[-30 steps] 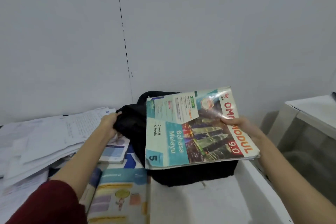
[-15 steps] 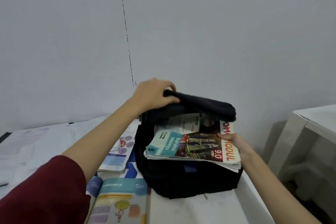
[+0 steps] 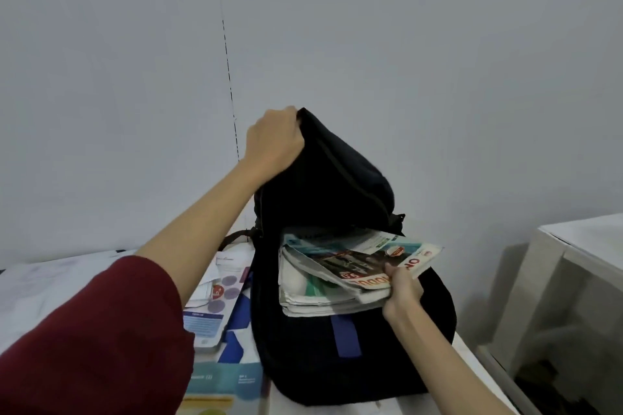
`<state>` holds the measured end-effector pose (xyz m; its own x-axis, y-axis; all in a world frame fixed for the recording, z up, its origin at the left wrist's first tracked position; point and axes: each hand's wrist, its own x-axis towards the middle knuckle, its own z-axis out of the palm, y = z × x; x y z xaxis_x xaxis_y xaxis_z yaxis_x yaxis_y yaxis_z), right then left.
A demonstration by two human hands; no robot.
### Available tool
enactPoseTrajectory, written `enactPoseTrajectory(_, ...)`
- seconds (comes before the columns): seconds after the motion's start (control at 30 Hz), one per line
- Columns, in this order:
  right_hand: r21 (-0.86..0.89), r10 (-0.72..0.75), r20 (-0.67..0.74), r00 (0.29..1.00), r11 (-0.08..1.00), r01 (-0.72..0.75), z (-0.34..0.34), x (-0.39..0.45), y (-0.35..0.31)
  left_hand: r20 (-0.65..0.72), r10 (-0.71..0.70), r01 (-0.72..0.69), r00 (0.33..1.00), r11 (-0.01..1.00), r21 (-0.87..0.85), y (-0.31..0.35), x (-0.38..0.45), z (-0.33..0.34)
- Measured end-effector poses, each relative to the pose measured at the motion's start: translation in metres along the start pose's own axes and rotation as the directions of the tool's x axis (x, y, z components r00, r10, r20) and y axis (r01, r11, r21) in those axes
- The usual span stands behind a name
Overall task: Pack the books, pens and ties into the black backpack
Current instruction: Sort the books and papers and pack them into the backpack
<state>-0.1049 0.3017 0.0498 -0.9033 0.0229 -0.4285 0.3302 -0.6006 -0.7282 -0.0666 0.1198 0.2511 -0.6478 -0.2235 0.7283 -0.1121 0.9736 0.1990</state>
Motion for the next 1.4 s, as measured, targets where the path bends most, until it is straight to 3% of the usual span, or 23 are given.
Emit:
enactPoseTrajectory(0.17, 0.045, 0.223, 0.229, 0.947, 0.97, -0.24, 0.034, 0.002, 0.034, 0.016, 0.232, -0.232, 0.972, 0.96, 0.158, 0.013, -0.004, 0.006)
enactPoseTrajectory(0.33, -0.216, 0.381, 0.361, 0.851, 0.922, -0.321, 0.044, 0.01, 0.05, 0.064, 0.344, -0.346, 0.937, 0.885, 0.311, 0.029, 0.003, 0.009)
enactPoseTrajectory(0.4, -0.411, 0.443, 0.352, 0.824, 0.865, -0.29, 0.041, 0.015, 0.038, 0.065, 0.483, -0.474, 0.873, 0.81, 0.344, 0.026, 0.005, 0.012)
enactPoseTrajectory(0.47, -0.575, 0.478, 0.306, 0.823, 0.782, -0.241, 0.034, 0.021, 0.024, 0.137, 0.647, -0.639, 0.75, 0.655, 0.404, 0.026, 0.001, 0.014)
enactPoseTrajectory(0.57, -0.855, 0.43, 0.279, 0.859, 0.518, 0.018, 0.019, 0.032, 0.012, 0.378, 0.654, -0.753, 0.655, 0.529, 0.39, 0.034, -0.005, 0.019)
enactPoseTrajectory(0.63, -0.88, 0.184, 0.405, 0.896, 0.346, 0.326, 0.015, 0.036, 0.013, 0.348, 0.614, -0.703, 0.709, 0.572, 0.422, 0.042, 0.0, 0.015)
enactPoseTrajectory(0.67, -0.843, -0.01, 0.503, 0.864, 0.217, 0.493, 0.015, 0.036, 0.014, 0.276, 0.584, -0.641, 0.764, 0.633, 0.435, 0.044, 0.005, 0.013)
enactPoseTrajectory(0.7, -0.781, -0.168, 0.612, 0.773, 0.024, 0.624, 0.017, 0.034, 0.013, 0.194, 0.537, -0.562, 0.821, 0.703, 0.437, 0.044, 0.01, 0.011)
enactPoseTrajectory(0.73, -0.701, -0.227, 0.713, 0.663, -0.211, 0.681, 0.018, 0.032, 0.012, 0.118, 0.482, -0.485, 0.868, 0.771, 0.414, 0.042, 0.016, 0.01)
enactPoseTrajectory(0.77, -0.613, -0.189, 0.784, 0.592, -0.393, 0.686, 0.02, 0.031, 0.011, 0.054, 0.438, -0.425, 0.898, 0.825, 0.373, 0.039, 0.021, 0.009)
enactPoseTrajectory(0.8, -0.543, -0.077, 0.798, 0.598, -0.522, 0.658, 0.02, 0.034, 0.012, 0.019, 0.399, -0.381, 0.917, 0.859, 0.342, 0.037, 0.025, 0.007)
enactPoseTrajectory(0.83, -0.512, 0.026, 0.775, 0.631, -0.561, 0.651, 0.02, 0.038, 0.014, 0.006, 0.37, -0.351, 0.929, 0.877, 0.327, 0.034, 0.027, 0.005)
enactPoseTrajectory(0.93, -0.545, 0.108, 0.724, 0.681, -0.515, 0.662, 0.024, 0.044, 0.027, 0.003, 0.344, -0.328, 0.939, 0.89, 0.317, 0.031, 0.026, 0.005)
enactPoseTrajectory(1.1, -0.544, 0.068, 0.752, 0.656, -0.499, 0.675, 0.034, 0.052, 0.042, 0.018, 0.374, -0.358, 0.927, 0.874, 0.329, 0.037, 0.024, 0.008)
enactPoseTrajectory(1.23, -0.55, 0.131, 0.724, 0.677, -0.483, 0.681, 0.031, 0.058, 0.025, 0.018, 0.386, -0.37, 0.922, 0.868, 0.333, 0.035, 0.026, 0.01)
enactPoseTrajectory(1.3, -0.547, 0.058, 0.731, 0.68, -0.547, 0.634, 0.025, 0.062, 0.015, 0.032, 0.386, -0.374, 0.922, 0.867, 0.33, 0.032, 0.026, 0.009)
enactPoseTrajectory(1.4, -0.622, -0.082, 0.715, 0.694, -0.528, 0.579, 0.015, 0.067, 0.005, 0.04, 0.378, -0.371, 0.925, 0.871, 0.321, 0.029, 0.024, 0.008)
